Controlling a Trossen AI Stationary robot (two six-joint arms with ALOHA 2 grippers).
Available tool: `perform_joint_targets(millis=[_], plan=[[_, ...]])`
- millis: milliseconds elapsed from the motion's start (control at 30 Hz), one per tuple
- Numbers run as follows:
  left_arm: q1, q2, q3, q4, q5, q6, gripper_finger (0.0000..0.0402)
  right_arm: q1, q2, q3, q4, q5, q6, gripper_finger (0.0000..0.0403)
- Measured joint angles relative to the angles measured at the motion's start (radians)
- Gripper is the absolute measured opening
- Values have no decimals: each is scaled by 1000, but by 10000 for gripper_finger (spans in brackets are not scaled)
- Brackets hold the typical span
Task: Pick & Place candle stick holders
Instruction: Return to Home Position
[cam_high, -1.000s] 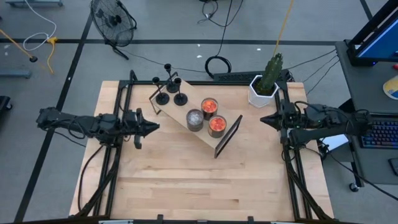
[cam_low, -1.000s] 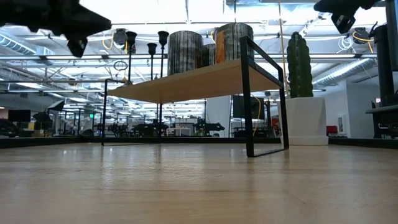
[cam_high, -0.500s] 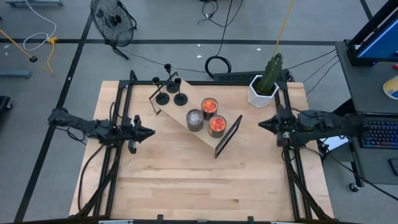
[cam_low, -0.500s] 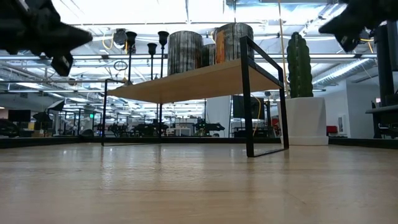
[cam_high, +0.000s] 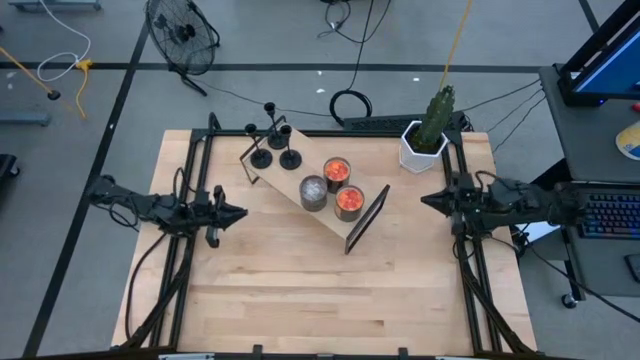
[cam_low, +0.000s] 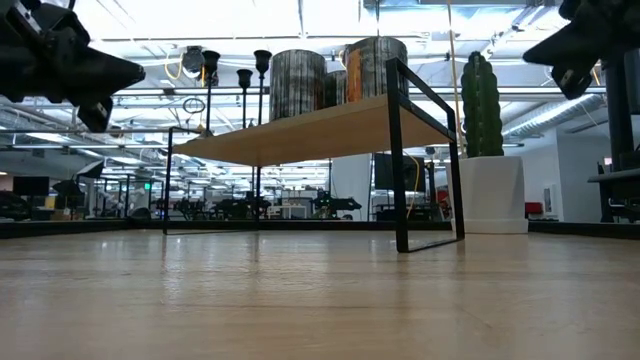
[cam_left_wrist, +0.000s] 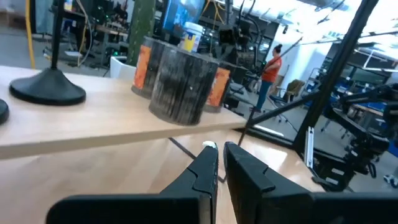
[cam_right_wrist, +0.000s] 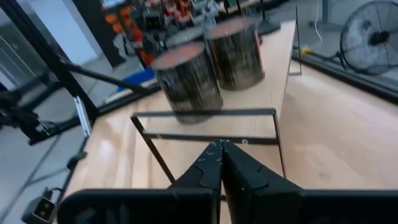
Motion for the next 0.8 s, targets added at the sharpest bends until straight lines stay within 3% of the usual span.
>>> perform_joint_targets(millis=[333, 567, 800], plan=[[-30, -45, 0, -47, 1, 24, 33, 0, -118, -90, 97, -10, -3, 4], [-33, -45, 0, -45, 1, 28, 33, 0, -119, -230, 259, -106, 24, 4], [-33, -45, 0, -46, 1, 54, 33, 0, -119, -308, 296, -105, 54, 4]])
